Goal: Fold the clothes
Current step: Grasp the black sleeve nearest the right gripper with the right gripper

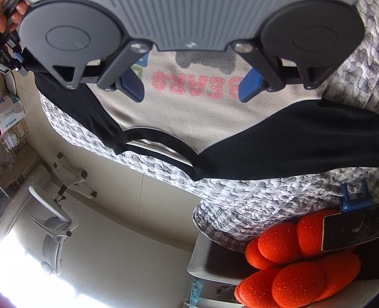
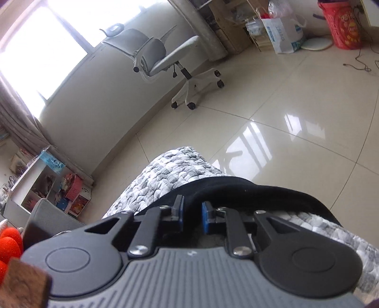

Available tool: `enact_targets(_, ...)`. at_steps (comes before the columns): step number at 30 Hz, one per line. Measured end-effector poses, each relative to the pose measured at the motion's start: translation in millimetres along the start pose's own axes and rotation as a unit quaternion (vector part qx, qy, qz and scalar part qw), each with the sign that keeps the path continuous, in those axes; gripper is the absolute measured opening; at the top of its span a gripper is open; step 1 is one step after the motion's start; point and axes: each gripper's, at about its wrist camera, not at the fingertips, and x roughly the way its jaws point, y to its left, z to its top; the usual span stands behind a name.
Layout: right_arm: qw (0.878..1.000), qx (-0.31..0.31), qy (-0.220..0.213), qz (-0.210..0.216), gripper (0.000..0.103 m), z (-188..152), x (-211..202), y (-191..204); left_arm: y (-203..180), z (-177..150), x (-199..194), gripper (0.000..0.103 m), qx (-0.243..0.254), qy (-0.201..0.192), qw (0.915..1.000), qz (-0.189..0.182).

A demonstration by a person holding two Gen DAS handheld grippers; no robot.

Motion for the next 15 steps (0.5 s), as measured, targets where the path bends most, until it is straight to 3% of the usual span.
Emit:
enact_targets(3, 0.996, -0.079, -0.048, 0.009, 0.018, -7.6, -14.2, 26.7, 10.9, 3.3, -0.4, 0.087, -0.016, 0.003, 0.9999, -0.005)
enact_targets(5, 0.985, -0.157, -0.075, 0.019, 0.018, -16.0, -19.4, 52.1, 19.1, 6.2, -0.8, 0.087, -0.026, 0.003, 0.9997, -0.004)
enact_targets(7, 0.961, -0.257, -0.088, 0.049, 0.018, -32.3, -23.1, 79.9, 30.3, 10.2, -1.2, 0.087, -0.039, 0.001, 0.9992, 0.001)
enact_targets(9, 0.927, -0.355, -0.083, 0.09, 0.018, -55.4, -21.1, 104.1, 43.7, 14.0, -1.9, 0.087, -0.058, 0.002, 0.9983, 0.002)
enact_targets(11, 0.892, -0.433, -0.043, 0.125, 0.018, -78.4, -19.9, 117.3, 56.2, 16.2, -2.6, 0.087, -0.076, 0.003, 0.9971, 0.004)
enact_targets(13, 0.893, -0.427, -0.012, 0.14, 0.013, -86.3, -19.8, 111.8, 59.2, 16.5, -2.8, 0.087, -0.077, 0.005, 0.997, 0.002)
enact_targets(15, 0.917, -0.377, 0.008, 0.132, 0.013, -81.0, -19.2, 98.2, 62.2, 16.8, -2.9, 0.087, -0.079, 0.007, 0.9969, -0.001)
